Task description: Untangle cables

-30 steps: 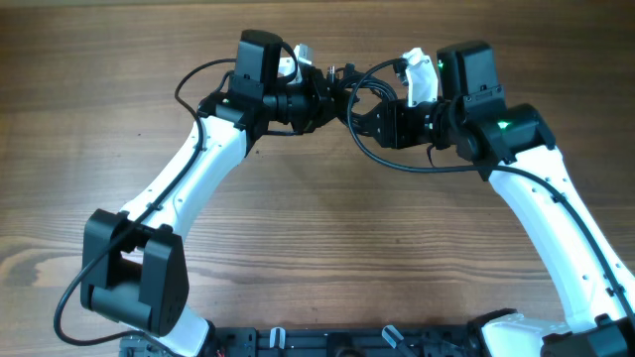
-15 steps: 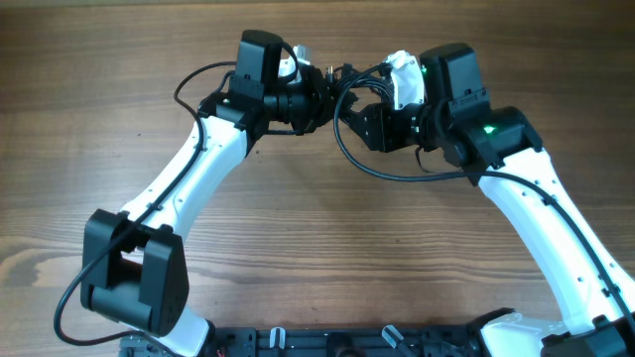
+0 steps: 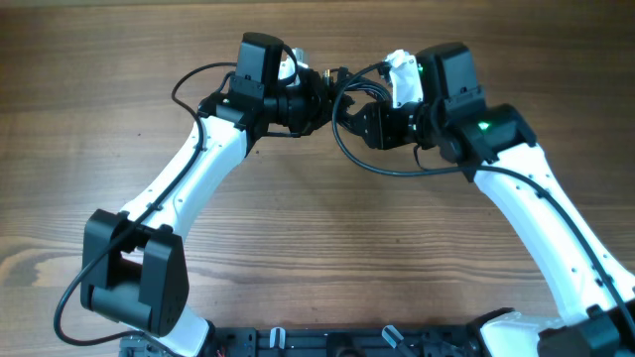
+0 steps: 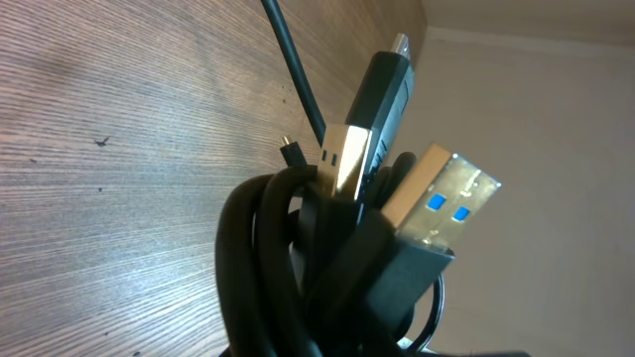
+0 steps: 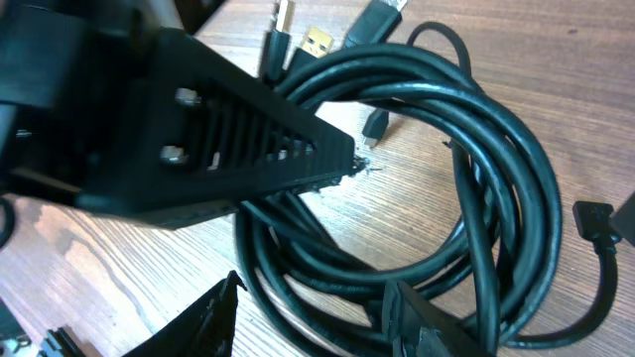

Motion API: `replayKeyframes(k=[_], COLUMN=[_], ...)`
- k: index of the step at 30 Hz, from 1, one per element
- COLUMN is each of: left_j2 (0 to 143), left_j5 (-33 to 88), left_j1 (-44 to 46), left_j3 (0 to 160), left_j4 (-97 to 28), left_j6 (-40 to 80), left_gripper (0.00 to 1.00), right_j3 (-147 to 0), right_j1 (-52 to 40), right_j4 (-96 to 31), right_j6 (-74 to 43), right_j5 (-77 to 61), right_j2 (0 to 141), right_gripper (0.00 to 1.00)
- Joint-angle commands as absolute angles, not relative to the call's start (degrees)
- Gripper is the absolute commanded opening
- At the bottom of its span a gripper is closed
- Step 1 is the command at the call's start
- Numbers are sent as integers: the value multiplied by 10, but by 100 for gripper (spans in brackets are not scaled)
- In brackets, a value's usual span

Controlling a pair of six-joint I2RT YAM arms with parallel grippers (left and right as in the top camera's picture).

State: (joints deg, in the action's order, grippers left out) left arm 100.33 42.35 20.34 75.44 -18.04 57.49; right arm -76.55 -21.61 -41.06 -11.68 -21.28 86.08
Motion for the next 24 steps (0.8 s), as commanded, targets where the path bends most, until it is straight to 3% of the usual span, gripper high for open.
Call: replayKeyframes(k=[1,14,18,24], left_j2=[1001,1001,1001,1001], left_j5=[425,430,441,452], left_j1=[205,204,197,175], left_j3=[760,760,760,760], left_j4=[-177,-204,-204,-219], left_j6=[557,509,443,392], left_gripper=[4,4,4,4], right_j3=[-773,-773,-787,-799], right_j1=[-227,-256,-256,-254], right_j4=[-401,-368,-349,-409], right_j6=[-122,-141,-150,-113], right_j5=[-208,-188,-187,-33], right_j2=[887,889,886,866], right_gripper=[49,46,45,45])
